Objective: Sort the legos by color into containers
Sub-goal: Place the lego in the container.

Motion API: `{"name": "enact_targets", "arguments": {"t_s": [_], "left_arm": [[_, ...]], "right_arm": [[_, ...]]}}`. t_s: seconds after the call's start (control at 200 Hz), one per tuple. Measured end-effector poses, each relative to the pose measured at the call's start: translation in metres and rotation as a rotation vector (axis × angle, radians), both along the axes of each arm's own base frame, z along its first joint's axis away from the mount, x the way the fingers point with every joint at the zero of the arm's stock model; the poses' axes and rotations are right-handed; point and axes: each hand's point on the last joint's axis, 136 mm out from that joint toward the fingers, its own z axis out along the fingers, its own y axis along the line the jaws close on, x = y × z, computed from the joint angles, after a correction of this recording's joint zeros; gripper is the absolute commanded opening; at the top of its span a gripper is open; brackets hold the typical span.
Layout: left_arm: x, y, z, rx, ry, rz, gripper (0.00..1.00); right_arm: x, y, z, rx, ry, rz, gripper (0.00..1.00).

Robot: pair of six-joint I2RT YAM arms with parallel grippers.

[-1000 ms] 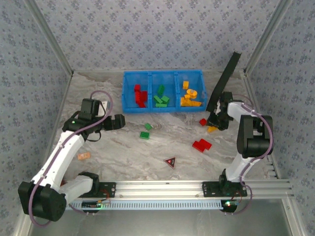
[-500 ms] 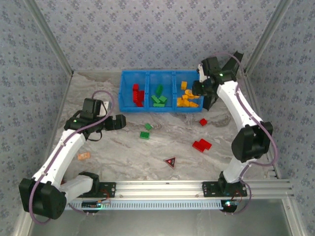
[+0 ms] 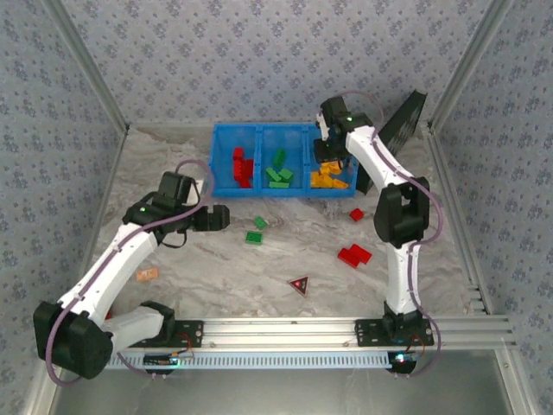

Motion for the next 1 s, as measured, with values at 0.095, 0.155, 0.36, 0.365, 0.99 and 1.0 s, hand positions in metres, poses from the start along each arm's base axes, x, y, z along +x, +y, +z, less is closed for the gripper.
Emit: {"name": "enact_targets", "arguments": {"t_s": [0.095, 0.155, 0.36, 0.365, 0.99, 1.0], "left_arm": [[-0.003, -0.009, -0.010, 0.028, 0.025, -0.033, 0.99], [-0.006, -0.016, -0.017, 0.046, 0.045, -0.055, 0.99], [-0.013, -0.042, -0.047, 0.114, 0.116, -0.131, 0.99], [-0.013, -0.043, -0.049, 0.117, 0.117, -0.134, 0.99], [0.015, -0.103, -0.109, 0.239, 0.193, -0.239, 0.93], [0.015, -0.104, -0.110, 0.241, 0.195, -0.240, 0.93]], "right_arm": [[0.006, 0.001, -0.010, -0.004, 0.012, 0.000, 0.29], [0.009, 0.002, -0.017, -0.007, 0.021, -0.001, 0.29], [0.014, 0.003, -0.041, -0.013, 0.058, -0.001, 0.32], [0.014, 0.003, -0.041, -0.013, 0.059, -0.001, 0.32], [0.015, -0.008, -0.055, -0.029, 0.092, -0.008, 0.57], [0.015, -0.008, -0.055, -0.029, 0.092, -0.009, 0.58]]}}
